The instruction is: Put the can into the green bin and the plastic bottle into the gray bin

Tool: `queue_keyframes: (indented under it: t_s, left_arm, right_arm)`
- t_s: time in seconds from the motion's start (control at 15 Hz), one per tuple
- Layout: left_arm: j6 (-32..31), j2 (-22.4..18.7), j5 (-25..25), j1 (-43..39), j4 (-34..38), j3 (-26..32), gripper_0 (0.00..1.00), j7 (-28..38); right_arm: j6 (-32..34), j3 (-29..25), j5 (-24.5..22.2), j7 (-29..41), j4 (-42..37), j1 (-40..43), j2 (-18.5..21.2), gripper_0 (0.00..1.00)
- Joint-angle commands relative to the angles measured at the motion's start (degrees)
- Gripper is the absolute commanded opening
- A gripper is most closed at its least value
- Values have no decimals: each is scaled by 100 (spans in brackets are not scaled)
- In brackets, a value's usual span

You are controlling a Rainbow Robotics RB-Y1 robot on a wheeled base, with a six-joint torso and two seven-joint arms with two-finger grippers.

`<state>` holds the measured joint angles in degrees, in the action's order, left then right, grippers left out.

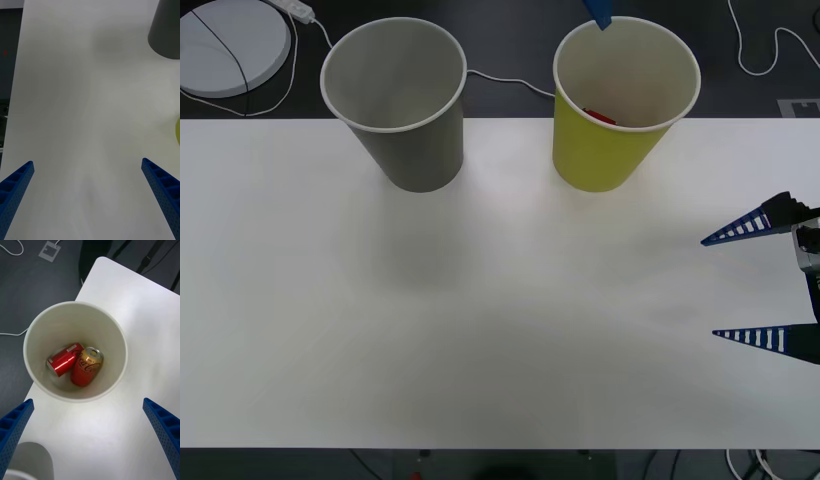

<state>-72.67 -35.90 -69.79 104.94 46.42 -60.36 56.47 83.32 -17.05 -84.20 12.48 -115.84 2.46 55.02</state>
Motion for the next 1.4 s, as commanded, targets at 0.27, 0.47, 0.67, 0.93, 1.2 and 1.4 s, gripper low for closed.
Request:
queue_keyframes:
  t_s: [0.27, 0.47, 0.67, 0.93, 1.2, 1.4]
  left_arm:
    - [-855, -1323, 229, -457, 825, 314, 100, -1217]
    - [-1136, -1973, 247, -1072, 1317, 868, 100, -1657]
    - [-1355, -2588, 80, -2004, 2037, 1738, 100, -1964]
    - [-1646, -3133, -377, -3797, 3347, 3522, 100, -2070]
    - [-1733, -3151, -790, -5757, 4428, 5482, 100, -2290]
    - [-1733, -3124, -913, -6802, 4885, 6388, 100, -2808]
  right_arm:
    - [0, 0, 0, 0, 0, 0, 0, 100]
    - [0, 0, 0, 0, 0, 0, 0, 100]
    - [0, 0, 0, 0, 0, 0, 0, 100]
    - [0, 0, 0, 0, 0, 0, 0, 100]
    - [0, 0, 0, 0, 0, 0, 0, 100]
    - [0, 0, 0, 0, 0, 0, 0, 100]
